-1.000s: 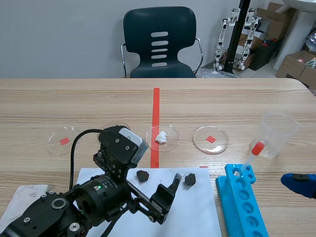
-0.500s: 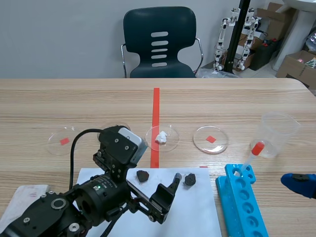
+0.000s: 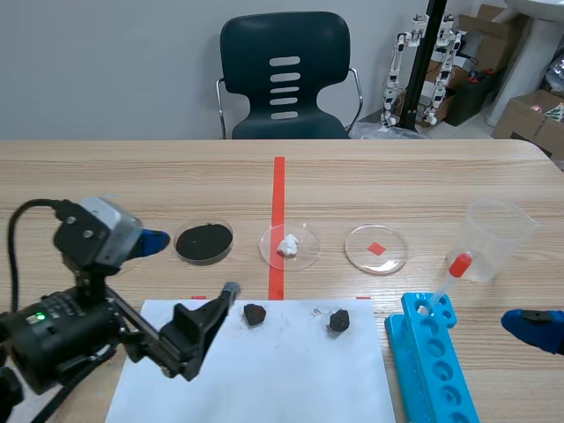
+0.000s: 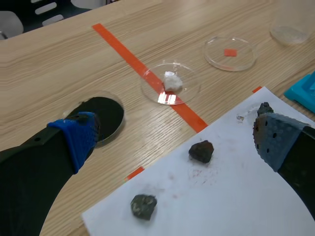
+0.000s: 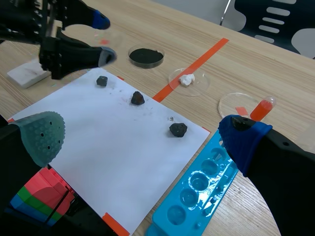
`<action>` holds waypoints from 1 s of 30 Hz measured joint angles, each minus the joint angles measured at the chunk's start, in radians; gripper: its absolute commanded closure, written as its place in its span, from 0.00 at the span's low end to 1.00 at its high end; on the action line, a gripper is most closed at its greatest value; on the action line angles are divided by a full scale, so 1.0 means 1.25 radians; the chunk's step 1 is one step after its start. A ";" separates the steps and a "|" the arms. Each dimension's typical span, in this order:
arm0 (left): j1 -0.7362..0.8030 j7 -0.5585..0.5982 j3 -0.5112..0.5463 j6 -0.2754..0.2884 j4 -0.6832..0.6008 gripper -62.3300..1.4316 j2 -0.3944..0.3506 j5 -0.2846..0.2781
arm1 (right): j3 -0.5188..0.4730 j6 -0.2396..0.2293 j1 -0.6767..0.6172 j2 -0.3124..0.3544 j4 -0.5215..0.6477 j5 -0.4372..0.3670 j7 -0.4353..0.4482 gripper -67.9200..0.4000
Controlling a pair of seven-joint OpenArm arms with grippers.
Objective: Return to the home posture
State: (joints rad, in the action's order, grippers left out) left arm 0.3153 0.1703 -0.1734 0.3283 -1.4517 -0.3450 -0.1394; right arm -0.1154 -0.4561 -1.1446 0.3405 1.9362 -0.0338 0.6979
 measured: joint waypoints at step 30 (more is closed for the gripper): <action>0.481 0.231 0.271 0.052 -0.359 0.00 -0.008 0.142 | 0.000 0.000 0.000 0.000 0.000 0.000 0.000 0.00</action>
State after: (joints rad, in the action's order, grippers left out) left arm 0.9161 0.4591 0.1658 0.3931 -1.9007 -0.3546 0.0383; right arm -0.1154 -0.4561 -1.1446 0.3408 1.9362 -0.0341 0.6979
